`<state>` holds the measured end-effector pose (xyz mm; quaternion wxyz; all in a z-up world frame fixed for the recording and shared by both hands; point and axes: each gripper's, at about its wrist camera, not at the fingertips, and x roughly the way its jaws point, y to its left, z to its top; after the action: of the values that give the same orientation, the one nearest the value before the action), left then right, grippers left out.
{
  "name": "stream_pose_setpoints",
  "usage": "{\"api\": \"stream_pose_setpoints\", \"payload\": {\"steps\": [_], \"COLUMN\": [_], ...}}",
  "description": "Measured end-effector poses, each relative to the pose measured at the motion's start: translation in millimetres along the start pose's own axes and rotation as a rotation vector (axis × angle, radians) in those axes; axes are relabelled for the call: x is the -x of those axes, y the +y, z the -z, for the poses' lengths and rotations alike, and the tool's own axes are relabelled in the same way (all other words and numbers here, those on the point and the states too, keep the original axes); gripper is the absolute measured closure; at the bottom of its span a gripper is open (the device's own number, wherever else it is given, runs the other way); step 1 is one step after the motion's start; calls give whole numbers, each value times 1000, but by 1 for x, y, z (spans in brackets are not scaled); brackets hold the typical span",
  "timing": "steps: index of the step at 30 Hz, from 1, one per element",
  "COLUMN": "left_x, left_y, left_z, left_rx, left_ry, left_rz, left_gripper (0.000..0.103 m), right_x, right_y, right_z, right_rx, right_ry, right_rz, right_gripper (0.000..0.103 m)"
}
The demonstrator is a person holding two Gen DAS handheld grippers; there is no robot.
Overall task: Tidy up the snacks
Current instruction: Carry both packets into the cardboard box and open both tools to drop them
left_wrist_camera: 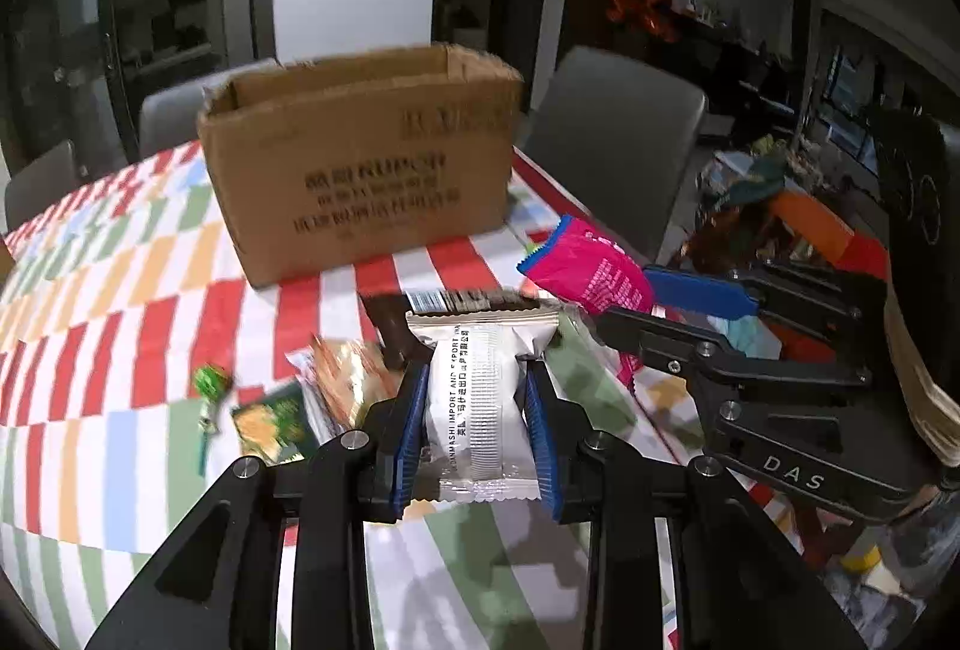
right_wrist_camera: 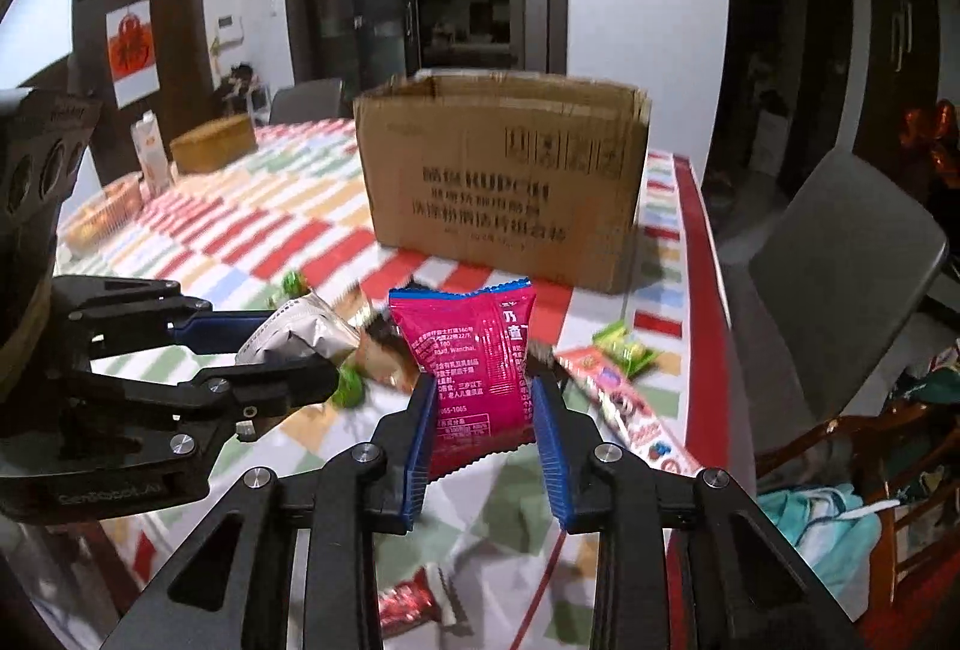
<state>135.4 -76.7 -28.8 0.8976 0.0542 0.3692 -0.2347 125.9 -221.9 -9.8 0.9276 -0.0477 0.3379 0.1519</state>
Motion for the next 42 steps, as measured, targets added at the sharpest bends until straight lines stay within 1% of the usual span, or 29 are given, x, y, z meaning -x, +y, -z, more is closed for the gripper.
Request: {"api": "stream_pose_setpoints", "payload": {"steps": [7, 10, 15, 21, 23, 27, 31, 36, 40, 41, 42], "left_x": [26, 32, 32, 17, 10, -4, -21, -46, -64, -66, -67], "left_y": [12, 18, 36, 59, 65, 77, 94, 107, 115, 117, 118], "left_z": [-38, -57, -96, -137, -149, -170, -189, -196, -200, -200, -201], "left_rx": [-18, -30, -38, -51, -52, -47, -5, 35, 53, 55, 59], "left_ry": [-104, -132, -150, -161, -160, -152, -131, -90, -56, -54, -51], "left_rz": [-84, -112, -157, -222, -232, -235, -223, -218, -208, -210, -215], "left_gripper": [71, 71, 71, 71, 71, 71, 71, 71, 70, 69, 60], "right_x": [10, 9, 1, -14, -20, -39, -56, -76, -89, -91, -94], "right_y": [-1, -3, -12, -19, -21, -31, -40, -47, -48, -47, -47], "right_z": [-33, -54, -96, -140, -150, -170, -186, -196, -196, -196, -196], "right_rx": [-37, -37, -52, -39, -35, -33, -42, -62, -61, -61, -63], "right_ry": [-71, -107, -136, -144, -144, -123, -109, -91, -72, -68, -64], "right_rz": [-12, -4, -6, 26, 41, 38, 41, 35, 36, 36, 37], "right_gripper": [70, 70, 70, 70, 70, 70, 70, 70, 70, 70, 70]}}
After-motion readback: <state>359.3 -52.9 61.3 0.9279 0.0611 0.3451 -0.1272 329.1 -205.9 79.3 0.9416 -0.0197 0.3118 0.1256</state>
